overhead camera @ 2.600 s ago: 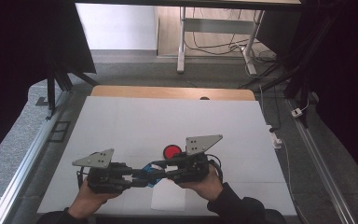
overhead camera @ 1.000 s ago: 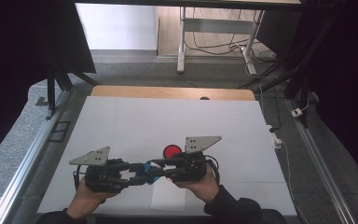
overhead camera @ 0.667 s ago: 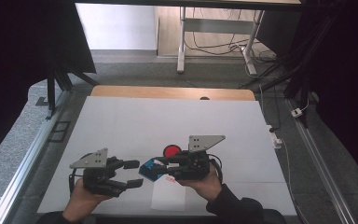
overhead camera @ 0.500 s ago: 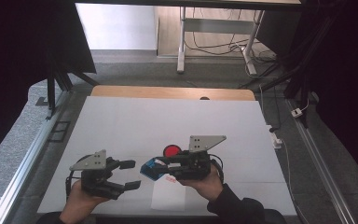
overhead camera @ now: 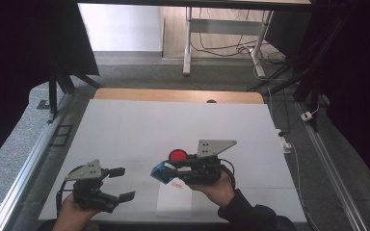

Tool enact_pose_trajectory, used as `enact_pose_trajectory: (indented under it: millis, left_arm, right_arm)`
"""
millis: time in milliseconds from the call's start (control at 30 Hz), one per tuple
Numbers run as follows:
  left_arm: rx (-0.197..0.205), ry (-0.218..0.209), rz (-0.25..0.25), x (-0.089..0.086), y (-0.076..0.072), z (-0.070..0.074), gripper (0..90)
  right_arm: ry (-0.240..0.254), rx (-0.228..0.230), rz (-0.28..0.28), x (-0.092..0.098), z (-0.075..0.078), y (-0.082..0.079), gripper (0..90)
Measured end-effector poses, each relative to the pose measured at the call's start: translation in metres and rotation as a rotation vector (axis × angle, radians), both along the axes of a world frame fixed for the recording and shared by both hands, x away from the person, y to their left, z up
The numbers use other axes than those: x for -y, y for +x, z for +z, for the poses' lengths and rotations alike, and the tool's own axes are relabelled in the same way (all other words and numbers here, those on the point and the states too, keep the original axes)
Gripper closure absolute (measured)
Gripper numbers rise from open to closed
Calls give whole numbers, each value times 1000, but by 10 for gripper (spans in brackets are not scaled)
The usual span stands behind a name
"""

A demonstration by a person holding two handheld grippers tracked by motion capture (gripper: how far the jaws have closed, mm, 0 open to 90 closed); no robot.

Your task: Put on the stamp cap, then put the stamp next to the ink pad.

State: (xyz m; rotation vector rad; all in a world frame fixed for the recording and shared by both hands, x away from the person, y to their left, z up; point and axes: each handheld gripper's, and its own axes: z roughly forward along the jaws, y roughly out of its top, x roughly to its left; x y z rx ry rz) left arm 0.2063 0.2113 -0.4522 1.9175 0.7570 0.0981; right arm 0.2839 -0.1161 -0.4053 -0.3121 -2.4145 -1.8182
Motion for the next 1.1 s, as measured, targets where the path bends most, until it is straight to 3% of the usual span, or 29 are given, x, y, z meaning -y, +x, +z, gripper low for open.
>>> enact_pose_trajectory:
  millis: [267,400,1100]
  left_arm:
    - [-18,43,91,-11,-6,-6,25]
    - [-45,69,138,-21,-9,-12,12]
    - [-84,169,264,-51,-23,-23,0]
  right_arm:
    - [-42,-8,-56,6,-1,4,711]
    - [-73,-10,-81,9,-1,7,711]
    - [-201,52,-227,41,-6,22,711]
